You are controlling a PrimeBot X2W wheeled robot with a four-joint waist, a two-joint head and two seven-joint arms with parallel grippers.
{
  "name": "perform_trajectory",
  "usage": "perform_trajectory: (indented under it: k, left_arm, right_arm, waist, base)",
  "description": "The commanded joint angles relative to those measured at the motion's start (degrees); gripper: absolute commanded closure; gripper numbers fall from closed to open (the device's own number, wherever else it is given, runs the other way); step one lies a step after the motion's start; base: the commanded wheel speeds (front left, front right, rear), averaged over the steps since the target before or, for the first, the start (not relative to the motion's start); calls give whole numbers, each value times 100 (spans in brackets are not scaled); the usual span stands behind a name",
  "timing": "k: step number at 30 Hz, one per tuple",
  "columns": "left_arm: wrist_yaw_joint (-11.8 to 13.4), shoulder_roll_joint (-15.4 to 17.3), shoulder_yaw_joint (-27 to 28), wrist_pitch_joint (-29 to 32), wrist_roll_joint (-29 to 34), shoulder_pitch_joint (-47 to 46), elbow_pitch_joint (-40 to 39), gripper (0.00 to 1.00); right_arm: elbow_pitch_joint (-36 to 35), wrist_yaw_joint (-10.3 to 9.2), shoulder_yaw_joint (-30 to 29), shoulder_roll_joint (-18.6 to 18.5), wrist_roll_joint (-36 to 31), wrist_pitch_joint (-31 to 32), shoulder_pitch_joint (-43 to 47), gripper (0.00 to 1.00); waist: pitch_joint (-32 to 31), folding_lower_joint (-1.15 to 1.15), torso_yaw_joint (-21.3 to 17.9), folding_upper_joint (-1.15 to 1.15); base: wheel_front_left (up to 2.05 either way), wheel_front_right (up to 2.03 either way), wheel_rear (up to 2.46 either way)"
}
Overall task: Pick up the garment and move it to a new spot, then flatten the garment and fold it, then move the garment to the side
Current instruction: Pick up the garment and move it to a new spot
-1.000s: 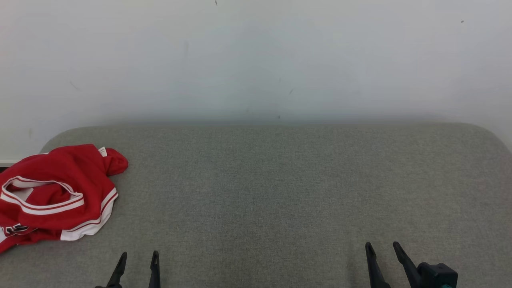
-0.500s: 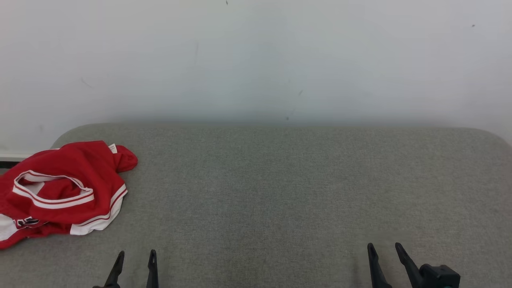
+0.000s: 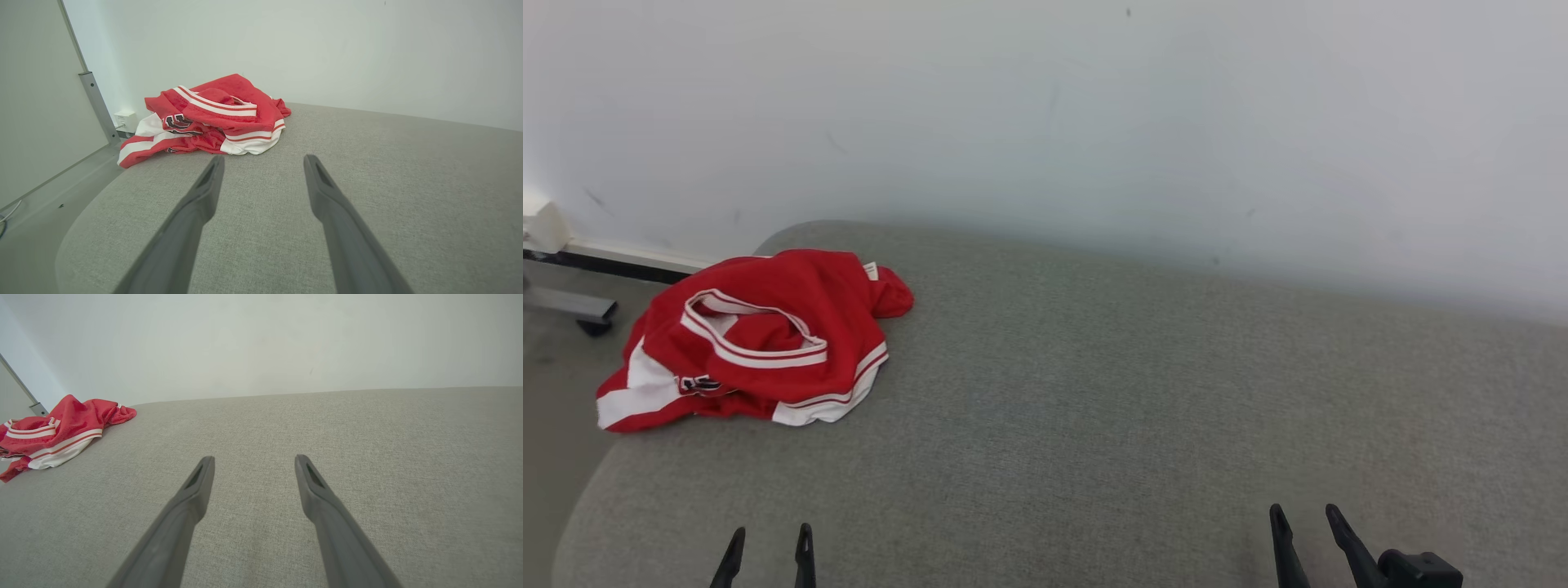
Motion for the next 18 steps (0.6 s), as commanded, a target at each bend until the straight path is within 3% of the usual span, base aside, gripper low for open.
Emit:
perform_trajectory:
  k: [1,7,18]
  left_arm:
    - [9,62,39,-20,18,122,-15,0]
    - [48,140,146,-20,37,257,-99,0]
    - [211,22,426,-20,-107,503,-420,0]
  right_arm:
    - [11,-12,0,-13,35,-48,59,0]
    - [64,-12,132,-12,169,-104,46,0]
    - [216,-12,543,-13,102,-133,-391,0]
  waist:
    - [-109,0,498,0]
    - [-215,0,991,0]
    - [13,0,1233,0]
  base:
    - [0,0,0]
    - [0,0,0]
    - [0,0,0]
